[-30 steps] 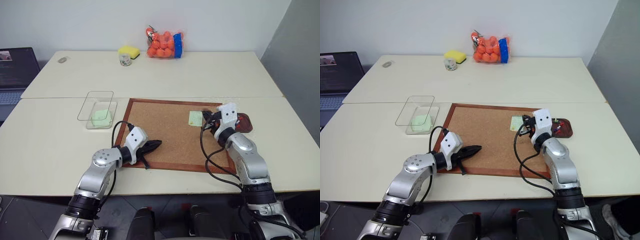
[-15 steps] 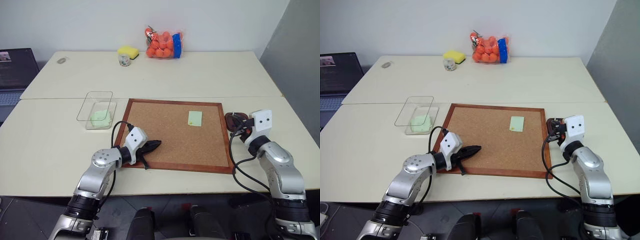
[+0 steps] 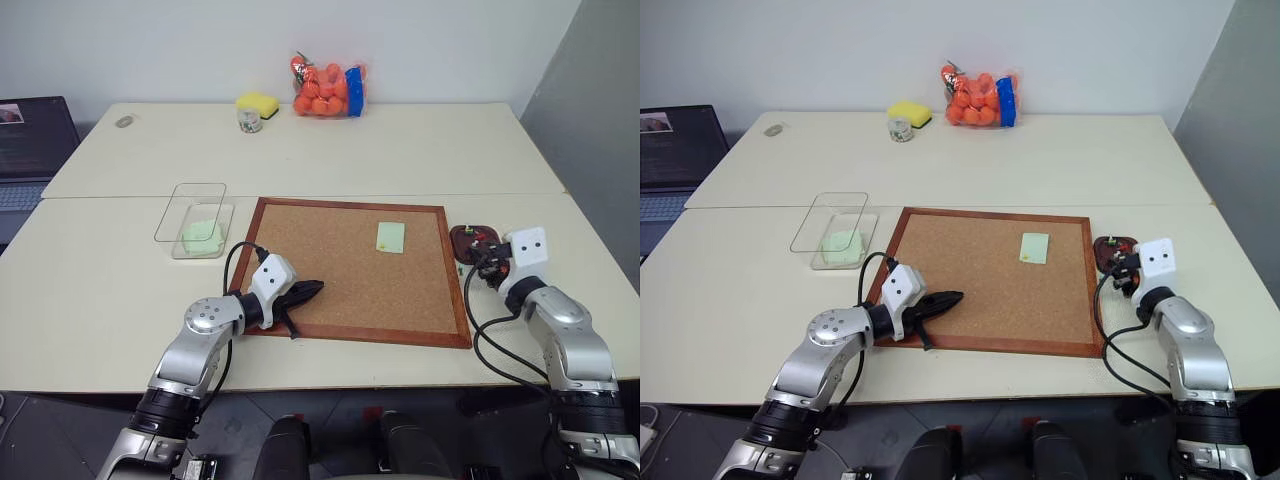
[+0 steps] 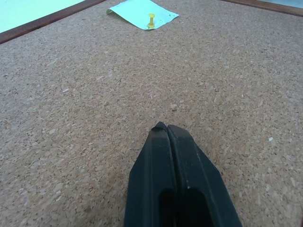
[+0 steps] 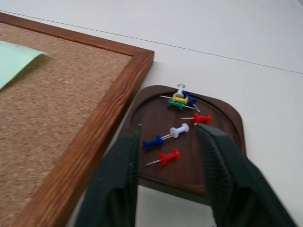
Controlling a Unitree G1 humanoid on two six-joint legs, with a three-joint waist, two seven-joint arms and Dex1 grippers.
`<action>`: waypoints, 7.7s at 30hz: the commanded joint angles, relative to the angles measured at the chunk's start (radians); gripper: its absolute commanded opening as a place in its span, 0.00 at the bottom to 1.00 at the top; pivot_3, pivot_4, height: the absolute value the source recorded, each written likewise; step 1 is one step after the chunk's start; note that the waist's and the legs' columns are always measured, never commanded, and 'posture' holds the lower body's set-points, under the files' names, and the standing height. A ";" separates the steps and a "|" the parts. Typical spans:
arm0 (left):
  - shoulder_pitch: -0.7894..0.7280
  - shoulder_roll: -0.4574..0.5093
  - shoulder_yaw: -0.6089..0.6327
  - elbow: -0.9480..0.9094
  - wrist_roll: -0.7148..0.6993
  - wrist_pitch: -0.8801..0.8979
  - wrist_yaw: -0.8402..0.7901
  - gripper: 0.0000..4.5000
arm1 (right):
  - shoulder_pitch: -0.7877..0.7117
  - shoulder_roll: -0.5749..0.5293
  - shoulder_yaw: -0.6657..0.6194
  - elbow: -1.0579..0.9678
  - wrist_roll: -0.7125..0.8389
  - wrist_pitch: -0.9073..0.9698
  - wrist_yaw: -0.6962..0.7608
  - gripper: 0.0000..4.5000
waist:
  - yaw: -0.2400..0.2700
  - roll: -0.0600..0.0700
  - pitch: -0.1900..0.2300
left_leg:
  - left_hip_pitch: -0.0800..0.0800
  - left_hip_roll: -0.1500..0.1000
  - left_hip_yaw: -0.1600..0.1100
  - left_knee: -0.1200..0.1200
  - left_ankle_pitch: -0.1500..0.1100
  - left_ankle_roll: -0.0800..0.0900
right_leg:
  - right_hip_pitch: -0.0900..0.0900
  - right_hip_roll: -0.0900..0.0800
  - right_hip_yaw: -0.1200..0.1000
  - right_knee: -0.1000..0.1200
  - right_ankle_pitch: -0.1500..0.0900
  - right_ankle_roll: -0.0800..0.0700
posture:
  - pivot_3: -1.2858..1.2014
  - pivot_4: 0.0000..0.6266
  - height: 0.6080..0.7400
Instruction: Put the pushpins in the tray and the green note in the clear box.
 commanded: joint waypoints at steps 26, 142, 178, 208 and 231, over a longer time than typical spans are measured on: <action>0.008 -0.004 -0.022 0.022 0.018 0.018 0.001 0.00 | -0.067 -0.009 -0.023 -0.007 0.002 -0.053 -0.025 0.64 | 0.000 0.000 0.000 | 0.000 0.000 0.000 0.000 0.000 0.000 | 0.000 0.000 0.000 0.000 0.000 0.000 | 0.52 0.24 1.00; -0.345 -0.198 0.210 0.033 -0.391 0.525 0.134 0.99 | -0.164 0.081 0.315 -0.271 -0.068 -0.058 0.179 0.00 | -0.002 -0.006 0.004 | -0.002 0.000 -0.002 0.000 0.000 0.000 | -0.001 0.001 -0.002 0.000 0.000 0.000 | 0.52 0.24 1.00; -0.566 -0.514 0.526 0.310 -0.675 0.895 0.618 0.26 | -0.157 0.060 0.373 -0.351 -0.177 -0.132 0.206 0.00 | -0.001 -0.010 0.006 | -0.002 0.000 -0.002 0.001 0.000 -0.001 | -0.001 0.000 -0.002 0.000 0.000 0.000 | 0.52 0.24 1.00; -0.510 -0.459 0.472 0.263 -0.613 0.791 0.607 0.01 | -0.060 0.147 0.159 -0.482 -0.099 -0.020 0.023 0.00 | -0.002 -0.010 0.006 | -0.002 -0.001 -0.002 0.001 0.000 -0.001 | 0.000 0.000 -0.001 0.000 0.000 0.000 | 0.52 0.24 1.00; -0.443 -0.268 0.214 -0.070 -0.536 0.677 0.272 0.01 | -0.179 0.114 -0.085 -0.110 -0.033 0.334 -0.165 0.00 | -0.002 -0.010 0.006 | -0.002 -0.001 -0.001 0.001 0.000 -0.001 | -0.001 0.000 0.000 0.000 0.000 0.000 | 0.52 0.24 1.00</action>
